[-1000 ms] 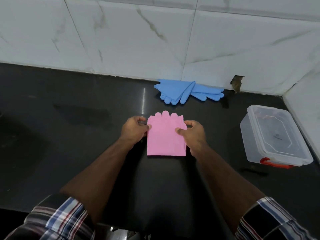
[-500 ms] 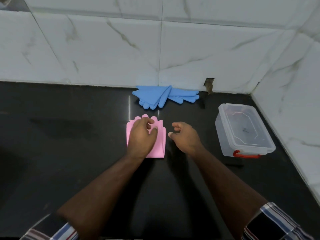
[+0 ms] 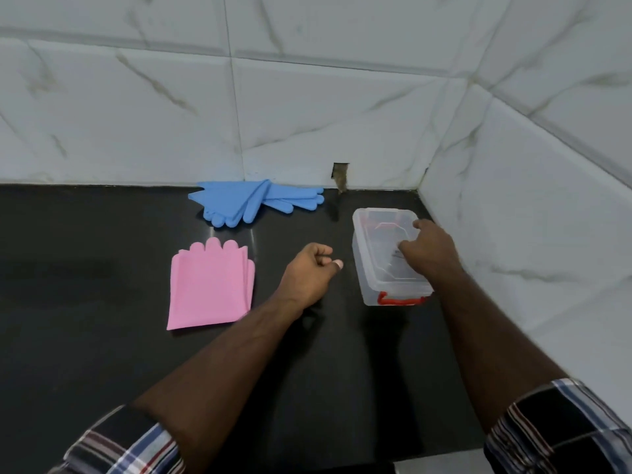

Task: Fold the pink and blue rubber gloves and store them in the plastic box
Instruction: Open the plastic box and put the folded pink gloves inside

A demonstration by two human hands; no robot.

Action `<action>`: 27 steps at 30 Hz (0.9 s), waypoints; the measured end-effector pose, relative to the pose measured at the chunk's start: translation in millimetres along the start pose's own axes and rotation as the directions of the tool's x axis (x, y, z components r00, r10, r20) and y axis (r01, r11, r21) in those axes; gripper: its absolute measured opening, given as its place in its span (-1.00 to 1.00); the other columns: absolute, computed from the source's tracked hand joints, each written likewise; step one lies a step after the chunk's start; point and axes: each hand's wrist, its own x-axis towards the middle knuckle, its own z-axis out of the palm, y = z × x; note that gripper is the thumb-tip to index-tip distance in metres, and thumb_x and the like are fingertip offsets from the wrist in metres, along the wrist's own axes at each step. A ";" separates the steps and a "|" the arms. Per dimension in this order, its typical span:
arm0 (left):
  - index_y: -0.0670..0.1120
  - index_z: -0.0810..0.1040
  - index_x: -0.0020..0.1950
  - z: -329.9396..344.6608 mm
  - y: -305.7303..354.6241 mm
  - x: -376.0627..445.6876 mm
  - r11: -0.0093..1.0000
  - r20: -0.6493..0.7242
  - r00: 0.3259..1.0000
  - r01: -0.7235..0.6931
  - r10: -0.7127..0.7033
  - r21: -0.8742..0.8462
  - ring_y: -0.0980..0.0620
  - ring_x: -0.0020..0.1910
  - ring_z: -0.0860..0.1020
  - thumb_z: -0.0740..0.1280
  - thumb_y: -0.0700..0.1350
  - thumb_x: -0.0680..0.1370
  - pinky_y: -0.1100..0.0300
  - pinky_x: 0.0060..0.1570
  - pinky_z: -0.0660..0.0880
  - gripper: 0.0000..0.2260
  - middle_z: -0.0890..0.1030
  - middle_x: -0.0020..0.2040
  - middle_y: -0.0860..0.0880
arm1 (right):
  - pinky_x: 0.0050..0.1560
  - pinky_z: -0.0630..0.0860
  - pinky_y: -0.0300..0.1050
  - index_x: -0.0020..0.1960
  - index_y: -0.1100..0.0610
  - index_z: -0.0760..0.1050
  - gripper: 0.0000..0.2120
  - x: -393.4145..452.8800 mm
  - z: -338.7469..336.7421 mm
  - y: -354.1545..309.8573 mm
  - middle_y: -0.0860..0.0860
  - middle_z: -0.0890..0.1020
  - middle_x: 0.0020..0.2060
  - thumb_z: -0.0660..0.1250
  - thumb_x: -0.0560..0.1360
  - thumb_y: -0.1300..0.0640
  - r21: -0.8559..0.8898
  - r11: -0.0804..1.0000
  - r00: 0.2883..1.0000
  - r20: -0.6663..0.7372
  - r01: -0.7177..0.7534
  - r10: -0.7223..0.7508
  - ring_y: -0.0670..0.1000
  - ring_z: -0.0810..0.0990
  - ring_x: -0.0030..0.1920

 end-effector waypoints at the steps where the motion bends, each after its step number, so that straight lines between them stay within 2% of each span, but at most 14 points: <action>1: 0.06 0.51 0.23 2.0 2.2 2.3 1.000 -0.008 1.000 0.004 -0.005 -0.007 0.10 0.01 0.60 0.41 0.05 0.54 0.06 0.13 0.57 -0.71 0.61 0.03 0.07 | 0.31 0.39 0.01 0.43 0.19 0.37 -0.44 0.8 0.9 4.2 0.16 0.50 0.35 0.39 0.47 0.12 0.021 1.000 1.000 0.028 -0.003 0.003 0.18 0.47 0.33; 5: 0.03 0.45 0.34 -1.7 8.7 7.8 0.999 -0.077 0.997 0.024 -0.026 -0.022 0.08 0.10 0.56 0.39 0.04 0.55 0.06 0.17 0.53 -0.62 0.58 0.15 0.05 | 0.29 0.40 -0.06 0.40 0.17 0.42 -0.49 -7.4 11.3 2.3 0.13 0.53 0.32 0.38 0.47 0.15 0.083 0.994 0.997 0.021 0.073 -0.075 0.13 0.50 0.30; 8: 0.00 0.38 0.45 -16.9 10.9 11.2 0.997 -0.196 0.978 0.068 -0.073 -0.034 0.01 0.24 0.52 0.38 0.02 0.56 0.00 0.24 0.50 -0.53 0.51 0.32 0.01 | 0.21 0.40 -0.15 0.39 0.12 0.44 -0.51 -25.9 26.6 -13.9 0.09 0.52 0.30 0.40 0.48 0.13 0.126 0.979 0.986 0.041 0.158 -0.164 0.05 0.51 0.26; 10: -0.01 0.35 0.48 -32.0 9.2 11.4 0.993 -0.271 0.956 0.092 -0.110 -0.078 -0.02 0.29 0.50 0.38 0.00 0.57 -0.05 0.29 0.49 -0.50 0.48 0.38 -0.02 | 0.24 0.44 -0.11 0.39 0.06 0.43 -0.52 -41.7 39.2 -26.8 0.05 0.51 0.31 0.41 0.48 0.10 0.170 0.966 0.975 0.074 0.193 -0.208 0.01 0.52 0.25; 12: -0.03 0.35 0.49 -47.9 3.1 9.9 0.990 -0.340 0.931 0.106 -0.131 -0.091 -0.02 0.29 0.50 0.37 -0.01 0.58 0.02 0.29 0.48 -0.51 0.50 0.38 -0.03 | 0.21 0.52 -0.07 0.38 0.03 0.44 -0.52 -53.4 49.4 -36.3 0.01 0.51 0.30 0.42 0.48 0.07 0.236 0.948 0.964 0.107 0.213 -0.243 -0.03 0.55 0.17; 15: -0.04 0.40 0.46 -65.1 -8.5 2.9 0.987 -0.381 0.912 0.123 -0.155 -0.106 -0.01 0.21 0.55 0.35 -0.03 0.59 0.05 0.22 0.51 -0.56 0.56 0.32 0.00 | 0.12 0.49 -0.16 0.38 0.04 0.45 -0.55 -54.0 52.5 -47.6 -0.02 0.55 0.28 0.41 0.51 0.06 0.359 0.920 0.971 0.110 0.159 -0.211 -0.09 0.57 0.10; 18: -0.05 0.37 0.49 -72.0 -17.4 -4.9 0.982 -0.399 0.899 0.149 -0.182 -0.115 -0.02 0.19 0.54 0.36 -0.05 0.59 0.06 0.19 0.50 -0.53 0.55 0.30 -0.03 | 0.22 0.50 -0.09 0.37 0.09 0.46 -0.57 -43.2 57.1 -61.0 0.00 0.59 0.24 0.39 0.52 0.05 0.433 0.899 0.980 0.143 0.067 -0.142 -0.05 0.57 0.18; 22: -0.04 0.34 0.52 -72.7 -18.0 -9.6 0.985 -0.416 0.893 0.138 -0.171 -0.108 0.01 0.14 0.53 0.34 -0.05 0.60 0.15 0.07 0.45 -0.51 0.54 0.32 -0.07 | 0.14 0.58 0.02 0.26 0.07 0.55 -0.68 -32.1 78.0 -82.0 -0.03 0.66 0.07 0.35 0.54 0.00 0.476 0.879 0.972 0.219 -0.034 -0.081 -0.04 0.62 0.03; 25: -0.02 0.37 0.50 -70.9 -13.4 -11.9 0.991 -0.416 0.900 0.105 -0.131 -0.084 0.02 0.10 0.53 0.30 -0.08 0.63 0.21 0.01 0.45 -0.57 0.54 0.32 -0.06 | 0.12 0.58 0.14 0.14 0.19 0.59 -0.74 -27.0 84.7 -90.1 0.13 0.66 0.02 0.30 0.57 0.06 0.475 0.876 0.976 0.215 -0.088 -0.019 0.11 0.63 0.01; 27: 0.00 0.41 0.47 -68.0 -11.6 -15.0 0.996 -0.414 0.906 0.068 -0.088 -0.063 0.07 0.00 0.51 0.27 -0.13 0.64 0.28 -0.12 0.42 -0.62 0.57 0.23 -0.01 | 0.07 0.60 0.09 0.07 0.22 0.60 -0.77 -25.4 87.2 -91.9 0.14 0.66 -0.03 0.27 0.59 0.09 0.459 0.886 0.982 0.188 -0.068 -0.022 0.11 0.63 -0.04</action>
